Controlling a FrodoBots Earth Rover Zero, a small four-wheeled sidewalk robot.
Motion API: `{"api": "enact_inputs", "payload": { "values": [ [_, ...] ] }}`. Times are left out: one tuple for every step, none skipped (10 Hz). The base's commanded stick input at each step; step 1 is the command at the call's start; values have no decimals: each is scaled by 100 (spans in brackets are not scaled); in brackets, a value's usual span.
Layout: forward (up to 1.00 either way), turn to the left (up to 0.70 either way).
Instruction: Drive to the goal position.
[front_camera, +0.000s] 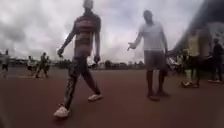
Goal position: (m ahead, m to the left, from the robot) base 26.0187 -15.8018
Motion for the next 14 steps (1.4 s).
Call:
{"api": "enact_inputs", "payload": {
  "values": [
    [0, 0],
    [0, 0],
    [0, 0],
    [100, -22],
    [100, -40],
    [100, -40],
    [100, -40],
    [100, -40],
    [100, 0],
    [100, 0],
    [100, 0],
    [100, 0],
    [100, 0],
    [100, 0]
  ]
}}
